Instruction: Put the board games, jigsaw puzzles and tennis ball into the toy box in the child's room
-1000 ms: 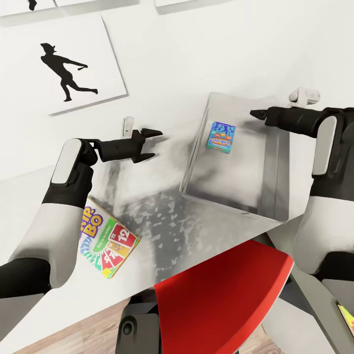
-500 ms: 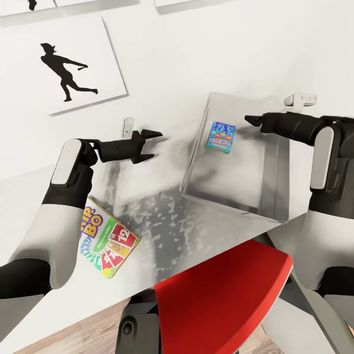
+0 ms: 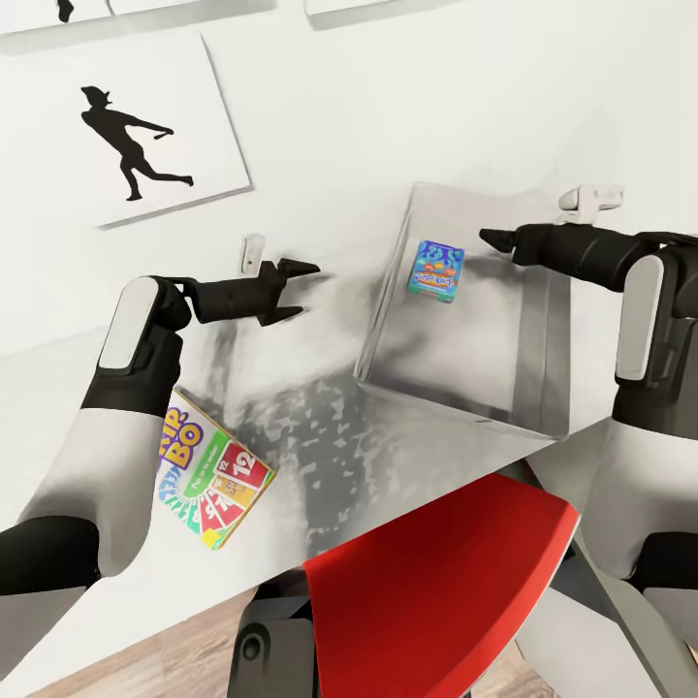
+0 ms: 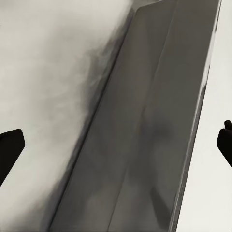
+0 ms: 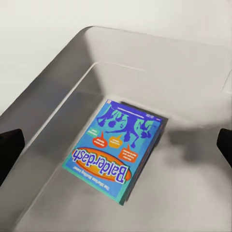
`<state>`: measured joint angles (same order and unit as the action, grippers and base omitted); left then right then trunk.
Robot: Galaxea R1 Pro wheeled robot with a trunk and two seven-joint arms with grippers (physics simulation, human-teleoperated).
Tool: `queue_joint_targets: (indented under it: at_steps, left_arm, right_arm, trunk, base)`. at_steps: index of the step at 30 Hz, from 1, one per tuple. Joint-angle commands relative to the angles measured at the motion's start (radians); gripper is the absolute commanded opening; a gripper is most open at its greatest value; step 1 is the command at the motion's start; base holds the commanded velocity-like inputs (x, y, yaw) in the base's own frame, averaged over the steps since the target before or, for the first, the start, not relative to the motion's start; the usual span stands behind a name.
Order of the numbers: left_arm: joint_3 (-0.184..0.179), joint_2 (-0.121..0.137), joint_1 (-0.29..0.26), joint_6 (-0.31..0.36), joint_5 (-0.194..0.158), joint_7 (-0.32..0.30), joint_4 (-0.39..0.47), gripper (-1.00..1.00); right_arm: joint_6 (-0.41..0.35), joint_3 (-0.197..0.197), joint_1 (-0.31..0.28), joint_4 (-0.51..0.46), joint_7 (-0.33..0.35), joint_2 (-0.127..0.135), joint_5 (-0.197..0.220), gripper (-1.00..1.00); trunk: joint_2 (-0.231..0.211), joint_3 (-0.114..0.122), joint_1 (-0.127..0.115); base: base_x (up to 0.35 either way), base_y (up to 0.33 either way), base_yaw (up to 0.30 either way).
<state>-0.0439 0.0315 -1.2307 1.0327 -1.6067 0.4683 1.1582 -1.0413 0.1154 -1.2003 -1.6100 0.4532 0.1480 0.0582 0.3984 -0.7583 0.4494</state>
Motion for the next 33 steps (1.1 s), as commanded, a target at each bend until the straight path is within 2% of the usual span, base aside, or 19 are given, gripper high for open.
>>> queue_joint_targets:
  at_steps: [1,22,27,29,30,32,33]
  left_arm:
    - [-0.001,0.001,0.001,0.0,-0.011,0.011,0.008,1.0]
    - [-0.009,0.0,0.026,0.0,-0.011,0.013,0.076,1.0]
    - [-0.043,-0.001,0.039,-0.003,-0.01,0.016,0.118,1.0]
    - [-0.072,-0.001,0.051,-0.005,-0.01,0.02,0.149,1.0]
    - [-0.072,-0.001,0.051,-0.005,-0.01,0.02,0.149,1.0]
    - [-0.098,-0.002,0.059,-0.008,-0.01,0.022,0.182,1.0]
    - [-0.098,-0.002,0.059,-0.008,-0.01,0.022,0.182,1.0]
  right_arm:
    - [-0.006,0.0,-0.003,-0.002,0.0,0.001,0.006,1.0]
    - [-0.006,-0.007,-0.013,-0.006,0.007,-0.003,0.009,1.0]
    - [-0.006,-0.007,-0.013,-0.007,0.007,-0.007,0.009,1.0]
    - [-0.006,-0.007,-0.012,-0.007,0.007,-0.008,0.009,1.0]
    - [-0.006,-0.007,-0.012,-0.007,0.007,-0.008,0.009,1.0]
    - [-0.006,-0.006,-0.01,-0.007,0.007,-0.01,0.009,1.0]
    - [-0.006,-0.006,-0.01,-0.007,0.007,-0.01,0.009,1.0]
  trunk:
    - [0.002,-0.001,0.001]
    - [0.002,0.028,0.001]
    - [0.002,0.035,0.001]
    - [0.002,0.039,0.001]
    - [0.002,0.04,0.001]
    - [0.002,0.044,0.001]
    - [0.002,0.045,0.001]
  base:
    - [0.0,0.0,-0.008]
    - [0.0,0.0,-0.003]
    - [0.0,0.0,0.0]
    - [0.0,0.0,0.0]
    - [0.0,0.0,0.0]
    - [0.0,0.0,0.0]
    - [0.0,0.0,0.0]
